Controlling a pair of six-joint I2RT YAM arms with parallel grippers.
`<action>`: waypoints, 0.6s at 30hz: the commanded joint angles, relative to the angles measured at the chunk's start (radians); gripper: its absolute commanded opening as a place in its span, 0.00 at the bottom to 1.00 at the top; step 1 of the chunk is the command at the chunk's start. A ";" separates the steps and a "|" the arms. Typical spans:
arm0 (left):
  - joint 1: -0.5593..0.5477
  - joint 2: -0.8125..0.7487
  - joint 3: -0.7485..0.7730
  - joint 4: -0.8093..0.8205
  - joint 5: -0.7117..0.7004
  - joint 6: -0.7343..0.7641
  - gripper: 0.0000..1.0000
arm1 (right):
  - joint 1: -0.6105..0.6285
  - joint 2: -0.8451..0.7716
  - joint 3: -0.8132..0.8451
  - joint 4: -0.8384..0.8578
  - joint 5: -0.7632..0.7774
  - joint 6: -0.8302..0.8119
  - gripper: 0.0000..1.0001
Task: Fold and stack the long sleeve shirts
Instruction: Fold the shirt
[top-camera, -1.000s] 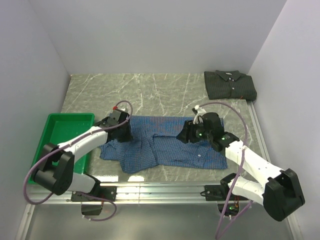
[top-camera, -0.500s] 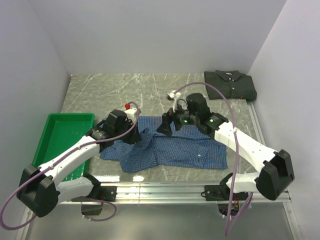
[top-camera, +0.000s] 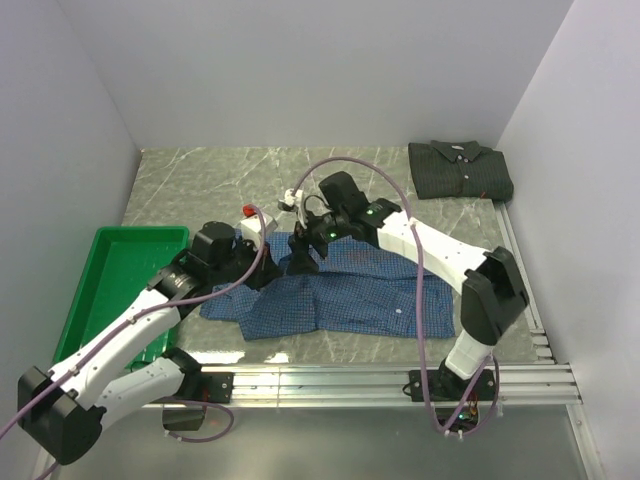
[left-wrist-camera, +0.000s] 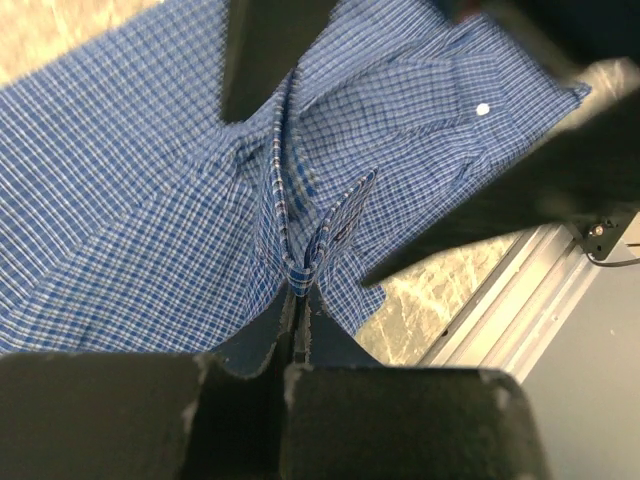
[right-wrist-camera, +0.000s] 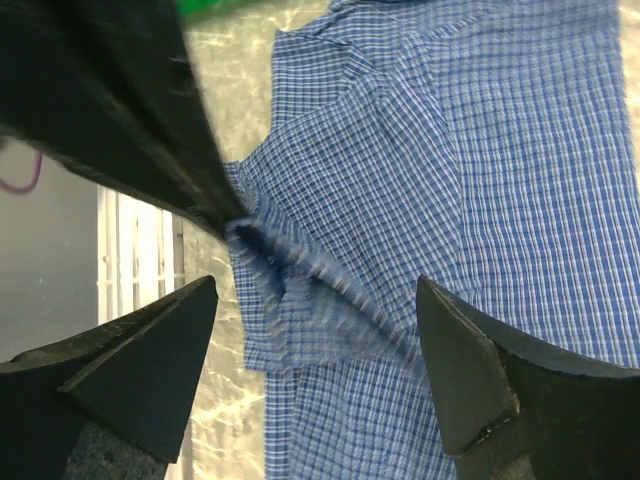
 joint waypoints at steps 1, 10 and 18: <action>-0.005 -0.035 0.000 0.050 0.033 0.036 0.00 | 0.000 0.040 0.116 -0.107 -0.093 -0.138 0.86; -0.004 -0.025 0.012 0.045 -0.038 0.021 0.01 | 0.002 0.141 0.219 -0.260 -0.176 -0.224 0.54; -0.004 -0.099 0.023 0.073 -0.242 -0.072 0.19 | 0.000 0.094 0.197 -0.351 -0.181 -0.253 0.00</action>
